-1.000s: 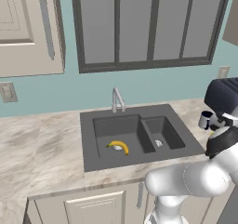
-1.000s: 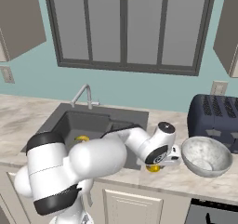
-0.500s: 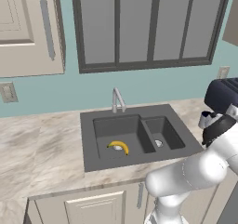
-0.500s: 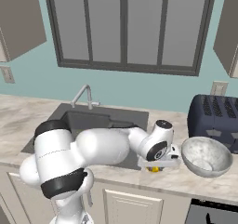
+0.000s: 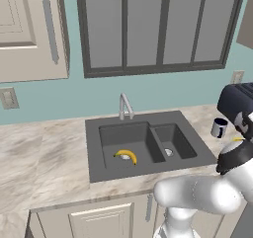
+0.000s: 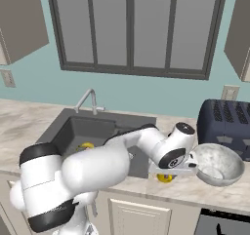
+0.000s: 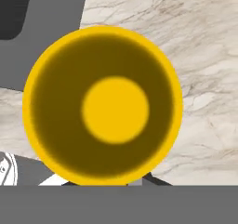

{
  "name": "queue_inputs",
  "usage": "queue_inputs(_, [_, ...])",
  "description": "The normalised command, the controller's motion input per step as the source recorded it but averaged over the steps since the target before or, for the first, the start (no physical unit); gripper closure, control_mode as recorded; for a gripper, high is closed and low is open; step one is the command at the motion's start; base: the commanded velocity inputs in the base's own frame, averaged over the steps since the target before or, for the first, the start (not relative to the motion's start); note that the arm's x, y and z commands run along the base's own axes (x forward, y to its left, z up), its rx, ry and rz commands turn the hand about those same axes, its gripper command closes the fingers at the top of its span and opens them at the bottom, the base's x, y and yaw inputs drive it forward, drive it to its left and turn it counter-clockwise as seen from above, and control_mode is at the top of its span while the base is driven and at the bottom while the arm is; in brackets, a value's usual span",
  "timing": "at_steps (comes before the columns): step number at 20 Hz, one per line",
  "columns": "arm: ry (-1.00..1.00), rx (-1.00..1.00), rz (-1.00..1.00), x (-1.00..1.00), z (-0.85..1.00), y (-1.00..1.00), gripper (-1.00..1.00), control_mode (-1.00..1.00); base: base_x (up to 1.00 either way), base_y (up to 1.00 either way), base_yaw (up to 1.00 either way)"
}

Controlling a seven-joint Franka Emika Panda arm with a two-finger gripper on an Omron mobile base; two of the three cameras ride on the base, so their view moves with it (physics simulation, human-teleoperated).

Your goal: Clear the mugs and bowl far away from the sink.

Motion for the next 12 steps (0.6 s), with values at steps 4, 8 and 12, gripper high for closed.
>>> queue_inputs(4, [-0.06,0.0,-0.03,-0.43,0.34,0.66,1.0,-1.0,0.0,0.0,0.0])
queue_inputs(8, [-0.03,0.0,-0.04,-0.2,0.44,0.73,1.0,-1.0,0.0,0.0,0.0])
queue_inputs(12, [-0.02,-0.08,-0.07,-0.16,0.85,0.61,1.0,-1.0,0.0,0.0,0.0])
